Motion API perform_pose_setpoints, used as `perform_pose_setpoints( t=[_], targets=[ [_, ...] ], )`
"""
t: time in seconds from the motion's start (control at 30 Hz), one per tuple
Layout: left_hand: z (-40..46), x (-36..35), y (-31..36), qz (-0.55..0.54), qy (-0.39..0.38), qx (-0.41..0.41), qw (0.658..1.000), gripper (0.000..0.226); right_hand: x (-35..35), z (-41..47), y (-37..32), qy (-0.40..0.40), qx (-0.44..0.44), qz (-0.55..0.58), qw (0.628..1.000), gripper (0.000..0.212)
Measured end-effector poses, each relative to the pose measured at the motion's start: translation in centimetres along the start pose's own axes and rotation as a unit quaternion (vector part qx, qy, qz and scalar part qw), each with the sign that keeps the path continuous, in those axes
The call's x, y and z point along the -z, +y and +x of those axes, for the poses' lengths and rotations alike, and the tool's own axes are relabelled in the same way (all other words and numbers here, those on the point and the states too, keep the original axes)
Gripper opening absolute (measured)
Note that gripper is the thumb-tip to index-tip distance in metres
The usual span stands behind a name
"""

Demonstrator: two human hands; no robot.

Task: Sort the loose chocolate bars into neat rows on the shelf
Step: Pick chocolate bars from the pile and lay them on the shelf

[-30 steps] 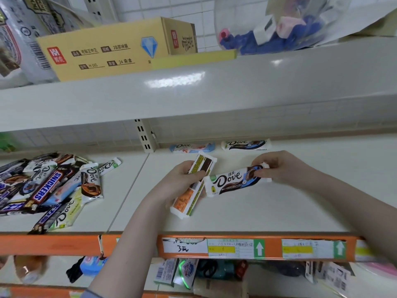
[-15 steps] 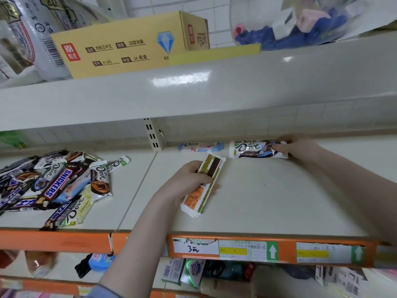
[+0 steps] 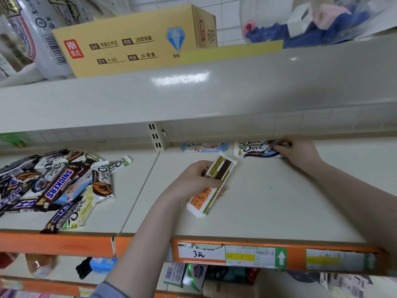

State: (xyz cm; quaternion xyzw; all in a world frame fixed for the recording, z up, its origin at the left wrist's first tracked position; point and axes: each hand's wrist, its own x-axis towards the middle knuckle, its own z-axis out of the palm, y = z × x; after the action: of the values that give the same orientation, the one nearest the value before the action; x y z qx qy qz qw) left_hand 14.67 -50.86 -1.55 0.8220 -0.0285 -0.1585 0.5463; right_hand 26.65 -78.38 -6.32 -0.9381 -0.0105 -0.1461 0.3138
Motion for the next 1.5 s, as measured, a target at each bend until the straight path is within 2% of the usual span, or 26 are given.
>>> perform_pose_setpoints(
  t=[0.1, 0.2, 0.37, 0.47, 0.6, 0.8, 0.9, 0.97, 1.0, 1.07, 1.13, 1.2, 1.3, 1.43, 1.5],
  targets=[
    [0.2, 0.1, 0.0, 0.025, -0.008, -0.012, 1.0, 0.036, -0.2, -0.2, -0.2, 0.043, 0.018, -0.038, 0.998, 0.025],
    [0.4, 0.2, 0.2, 0.059, -0.027, -0.024, 0.998, 0.033, 0.2, -1.3, -1.5, 0.079, 0.111, -0.025, 0.99, 0.026],
    [0.5, 0.1, 0.5, 0.07, -0.057, -0.035, 0.995, 0.024, 0.5, -5.1, -3.8, 0.004, 0.319, -0.013, 0.948, 0.035],
    [0.6, 0.0, 0.7, 0.058, -0.086, -0.035, 0.994, 0.022, 0.1, -6.7, -4.5, -0.014, 0.402, -0.017, 0.915, 0.04],
    [0.7, -0.5, 0.9, 0.03, -0.127, -0.025, 0.991, 0.022, -0.7, -7.3, -4.9, -0.02, 0.46, -0.015, 0.887, 0.036],
    [0.3, -0.7, 0.9, -0.005, -0.155, -0.019, 0.988, 0.022, 0.1, -7.7, -5.7, -0.005, 0.481, 0.0, 0.877, 0.028],
    [0.1, -0.6, 0.2, -0.022, -0.16, -0.041, 0.986, 0.03, 0.6, -7.9, -6.0, -0.036, 0.449, 0.029, 0.892, 0.033],
    [-0.1, -0.2, -0.4, -0.021, -0.14, -0.044, 0.989, 0.028, 1.1, -8.0, -6.1, -0.069, 0.373, 0.064, 0.923, 0.022],
    [-0.3, 0.0, -0.6, -0.026, -0.118, -0.047, 0.992, 0.025, 1.3, -7.9, -6.1, -0.093, 0.323, 0.081, 0.938, 0.012],
    [-0.6, 0.3, -1.1, -0.044, -0.056, -0.056, 0.996, 0.016, 1.5, -7.7, -6.0, -0.132, 0.24, 0.116, 0.955, 0.02],
    [-0.8, 0.5, -1.5, -0.057, 0.008, -0.066, 0.996, 0.014, 1.6, -7.7, -5.7, -0.162, 0.169, 0.172, 0.957, 0.022],
    [-1.0, 0.3, -1.9, -0.054, 0.053, -0.074, 0.994, 0.01, 1.7, -7.7, -5.4, -0.195, 0.117, 0.221, 0.949, 0.014],
    [-1.3, -0.6, -2.6, 0.028, 0.115, -0.092, 0.989, 0.011, 1.6, -7.8, -4.9, -0.218, 0.095, 0.214, 0.947, 0.01],
    [-1.2, -2.2, -3.5, 0.183, 0.203, -0.128, 0.953, 0.008, 1.8, -8.3, -4.9, -0.208, 0.105, 0.192, 0.953, 0.011],
    [-1.0, -2.9, -3.9, 0.227, 0.222, -0.144, 0.937, 0.023, 1.9, -8.5, -4.8, -0.203, 0.094, 0.192, 0.956, 0.01]
  ],
)
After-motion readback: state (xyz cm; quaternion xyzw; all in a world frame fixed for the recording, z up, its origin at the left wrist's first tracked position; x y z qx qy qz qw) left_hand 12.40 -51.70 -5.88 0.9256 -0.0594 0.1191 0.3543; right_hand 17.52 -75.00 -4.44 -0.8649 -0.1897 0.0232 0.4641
